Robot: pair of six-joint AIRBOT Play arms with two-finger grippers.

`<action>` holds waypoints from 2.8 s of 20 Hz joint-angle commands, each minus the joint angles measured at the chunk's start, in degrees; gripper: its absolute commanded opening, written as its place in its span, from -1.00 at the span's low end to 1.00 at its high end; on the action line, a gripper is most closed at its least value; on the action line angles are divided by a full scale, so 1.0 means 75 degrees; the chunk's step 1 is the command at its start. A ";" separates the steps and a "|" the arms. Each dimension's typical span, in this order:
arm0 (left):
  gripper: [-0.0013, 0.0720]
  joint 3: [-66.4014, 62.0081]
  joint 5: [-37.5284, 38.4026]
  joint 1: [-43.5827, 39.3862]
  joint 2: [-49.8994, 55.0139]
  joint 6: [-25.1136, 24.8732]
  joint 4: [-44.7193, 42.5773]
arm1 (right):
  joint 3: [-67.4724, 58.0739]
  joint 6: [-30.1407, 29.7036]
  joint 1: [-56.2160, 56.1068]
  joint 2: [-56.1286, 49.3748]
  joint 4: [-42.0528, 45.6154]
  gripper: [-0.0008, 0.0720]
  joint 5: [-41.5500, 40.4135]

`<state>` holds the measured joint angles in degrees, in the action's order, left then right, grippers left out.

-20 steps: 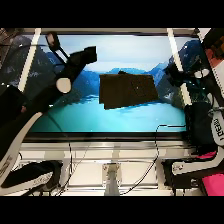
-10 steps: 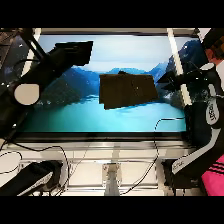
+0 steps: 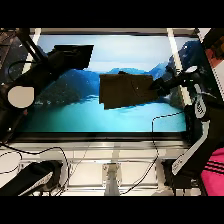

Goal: Fold the clothes and pants, and hang the long-sleeved shirts on hangers.

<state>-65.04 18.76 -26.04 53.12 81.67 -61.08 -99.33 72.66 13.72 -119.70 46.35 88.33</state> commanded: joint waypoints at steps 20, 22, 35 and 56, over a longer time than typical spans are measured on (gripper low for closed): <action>0.69 -0.0006 0.0393 -0.0006 -0.0017 0.0006 0.0032 | -0.2719 0.2235 0.2177 0.1072 0.0720 -0.94 0.2270; 0.69 -0.0006 0.0388 -0.0006 -0.0017 0.0006 0.0029 | -0.3054 0.2535 0.2935 0.1454 0.0761 -0.94 0.2291; 0.69 -0.0006 -0.0420 -0.0006 -0.0017 0.0032 0.0032 | -0.0137 0.2384 0.7962 0.4934 0.2626 -0.94 0.2294; -0.92 -0.0006 -0.0373 0.0536 -0.0376 -0.0003 -0.0857 | 0.0766 0.1571 0.6901 0.6490 -0.5476 -0.92 0.0221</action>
<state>-65.04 15.88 -24.03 52.01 81.65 -64.77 -92.03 90.56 71.37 -70.94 37.87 95.74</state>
